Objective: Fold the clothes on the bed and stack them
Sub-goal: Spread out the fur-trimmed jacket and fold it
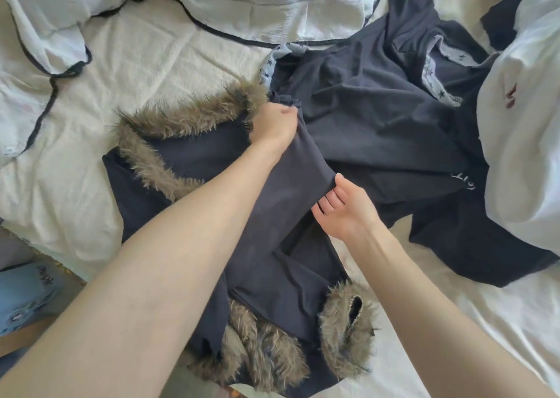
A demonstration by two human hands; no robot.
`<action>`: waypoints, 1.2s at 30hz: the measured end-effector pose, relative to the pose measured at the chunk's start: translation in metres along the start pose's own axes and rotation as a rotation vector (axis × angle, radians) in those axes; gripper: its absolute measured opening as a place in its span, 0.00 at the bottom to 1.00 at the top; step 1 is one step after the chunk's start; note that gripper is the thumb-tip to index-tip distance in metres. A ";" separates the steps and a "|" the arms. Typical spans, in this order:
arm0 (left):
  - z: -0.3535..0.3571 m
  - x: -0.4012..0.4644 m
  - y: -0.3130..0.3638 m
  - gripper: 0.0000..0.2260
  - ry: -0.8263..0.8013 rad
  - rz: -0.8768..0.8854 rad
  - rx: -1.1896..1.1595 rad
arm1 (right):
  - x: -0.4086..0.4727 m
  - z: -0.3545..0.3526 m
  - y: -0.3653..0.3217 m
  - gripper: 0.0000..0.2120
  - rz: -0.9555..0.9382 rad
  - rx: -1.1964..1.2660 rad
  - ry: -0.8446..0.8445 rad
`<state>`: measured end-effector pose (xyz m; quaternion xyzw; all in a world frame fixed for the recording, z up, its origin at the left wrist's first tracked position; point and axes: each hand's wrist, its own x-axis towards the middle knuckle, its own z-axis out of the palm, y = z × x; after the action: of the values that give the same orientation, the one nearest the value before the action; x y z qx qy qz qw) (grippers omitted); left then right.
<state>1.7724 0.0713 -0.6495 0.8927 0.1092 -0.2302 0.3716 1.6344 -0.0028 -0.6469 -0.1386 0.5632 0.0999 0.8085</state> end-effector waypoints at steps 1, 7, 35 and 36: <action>-0.002 0.003 -0.002 0.13 -0.017 -0.039 -0.087 | 0.000 0.000 0.000 0.11 0.008 0.025 0.000; -0.021 -0.014 -0.019 0.13 -0.114 0.106 0.003 | -0.006 -0.005 0.014 0.16 -0.052 -0.179 -0.057; -0.092 -0.271 -0.219 0.11 0.179 0.137 0.188 | -0.097 -0.078 0.188 0.11 -0.285 -1.064 0.047; -0.096 -0.272 -0.220 0.10 0.171 0.164 0.135 | -0.099 -0.077 0.191 0.11 -0.274 -1.021 0.043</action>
<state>1.4867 0.2871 -0.5912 0.9379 0.0515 -0.1292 0.3177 1.4720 0.1503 -0.6003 -0.5889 0.4361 0.2521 0.6320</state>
